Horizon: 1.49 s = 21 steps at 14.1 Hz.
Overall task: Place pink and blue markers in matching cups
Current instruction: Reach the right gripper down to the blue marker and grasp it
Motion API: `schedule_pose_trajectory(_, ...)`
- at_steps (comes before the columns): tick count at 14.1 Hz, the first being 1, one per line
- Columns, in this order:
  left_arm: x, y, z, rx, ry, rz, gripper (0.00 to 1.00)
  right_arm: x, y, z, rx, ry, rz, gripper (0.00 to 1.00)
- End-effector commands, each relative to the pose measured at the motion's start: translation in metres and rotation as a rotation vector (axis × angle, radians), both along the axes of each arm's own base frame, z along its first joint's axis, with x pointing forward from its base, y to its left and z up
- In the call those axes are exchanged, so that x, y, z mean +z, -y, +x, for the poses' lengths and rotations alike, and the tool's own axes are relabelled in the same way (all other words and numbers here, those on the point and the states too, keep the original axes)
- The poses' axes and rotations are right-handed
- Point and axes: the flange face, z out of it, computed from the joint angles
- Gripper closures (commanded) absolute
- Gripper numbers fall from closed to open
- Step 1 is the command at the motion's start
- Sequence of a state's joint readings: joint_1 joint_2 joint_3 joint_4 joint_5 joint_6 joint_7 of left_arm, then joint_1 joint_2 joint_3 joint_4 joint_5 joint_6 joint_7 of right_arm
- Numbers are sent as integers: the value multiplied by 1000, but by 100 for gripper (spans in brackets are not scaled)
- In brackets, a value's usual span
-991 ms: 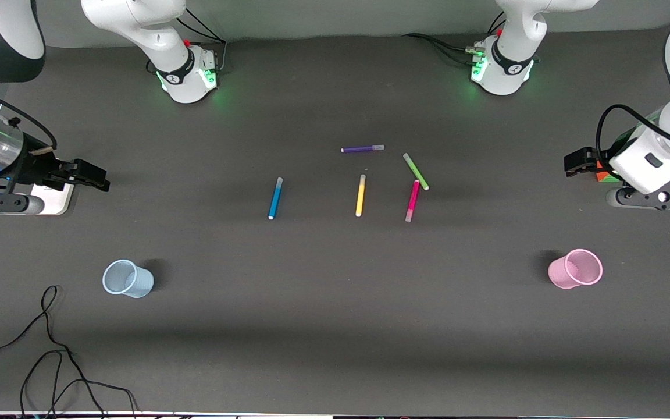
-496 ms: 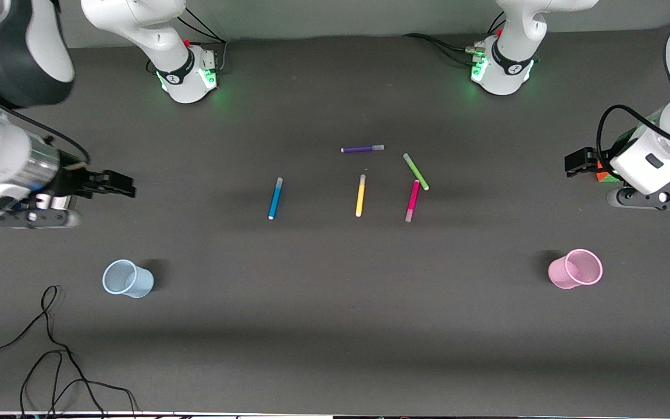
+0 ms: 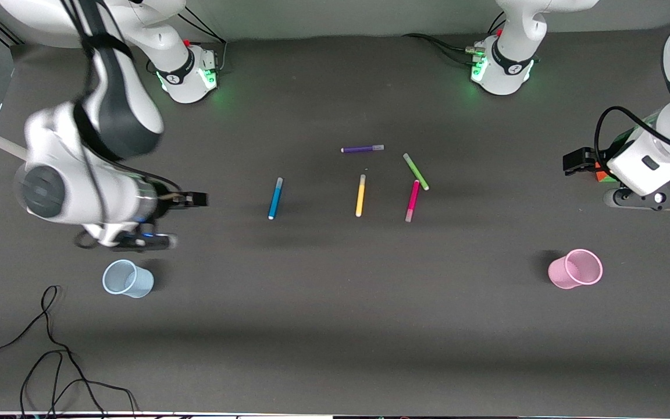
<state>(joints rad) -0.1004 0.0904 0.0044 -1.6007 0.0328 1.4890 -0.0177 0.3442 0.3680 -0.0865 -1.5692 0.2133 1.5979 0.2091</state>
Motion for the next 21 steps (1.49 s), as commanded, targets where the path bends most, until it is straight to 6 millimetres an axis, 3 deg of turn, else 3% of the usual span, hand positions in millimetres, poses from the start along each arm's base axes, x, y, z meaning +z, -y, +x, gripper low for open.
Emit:
schedule_pose_trajectory(1,1,-1,-4,1,-9,-8,0,-54,-27,9,-29,-92,14,1)
schedule_pose_trajectory(3,0,-1,-4,1,-10,-8,0,-96,-36,9,-88,-165,31,1)
schedule_pose_trajectory(6,0,-1,-5,1,-12,-8,0,-159,-75,-11,-96,-264,-22,1)
schedule_pose_trajectory(7,0,-1,-5,1,-12,-8,0,-181,-81,-14,-124,-285,-44,1)
schedule_pose_trajectory(10,-1,0,-4,0,-10,-9,0,-225,-83,-20,-132,-337,-57,1)
schedule_pose_trajectory(15,-1,6,-9,-8,-26,-14,0,-275,-88,-18,-134,-359,-66,2)
schedule_pose_trajectory(20,-2,3,-9,-3,-32,-13,0,-277,-96,-20,-127,-359,-59,10)
schedule_pose_trajectory(21,-2,4,-10,-5,-36,-13,0,-277,-97,-20,-127,-361,-59,18)
